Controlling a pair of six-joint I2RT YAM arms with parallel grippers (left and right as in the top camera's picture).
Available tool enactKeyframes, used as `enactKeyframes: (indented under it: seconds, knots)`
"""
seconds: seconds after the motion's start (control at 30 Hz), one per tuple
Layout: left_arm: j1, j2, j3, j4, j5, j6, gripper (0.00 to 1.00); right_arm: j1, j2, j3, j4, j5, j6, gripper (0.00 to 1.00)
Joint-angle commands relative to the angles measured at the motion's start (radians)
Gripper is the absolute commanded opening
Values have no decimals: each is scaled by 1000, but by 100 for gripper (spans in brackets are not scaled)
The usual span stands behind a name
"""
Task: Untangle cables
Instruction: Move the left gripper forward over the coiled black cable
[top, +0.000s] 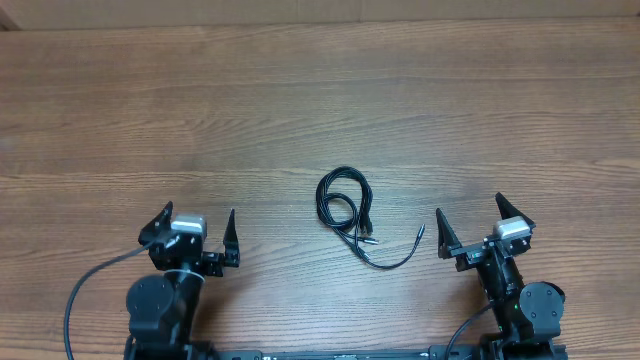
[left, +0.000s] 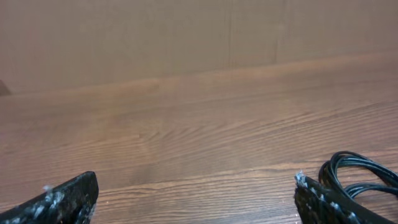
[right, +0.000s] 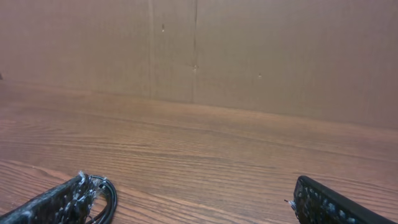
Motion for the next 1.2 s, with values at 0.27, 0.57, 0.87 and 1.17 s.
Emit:
enactKeyframes:
  seconds: [0.27, 0.57, 0.87, 1.17]
  knots:
    - [5, 384, 308, -137, 46, -19, 100, 6, -12, -10, 5, 6, -1, 100]
    - [5, 648, 549, -339, 71, -56, 100, 6, -12, -10, 5, 6, -1, 100]
    - [-27, 896, 703, -528, 175, -72, 100, 6, -12, -10, 5, 6, -1, 100]
    - [-177, 1143, 723, -528, 154, -87, 100, 6, -12, -10, 5, 6, -1, 100]
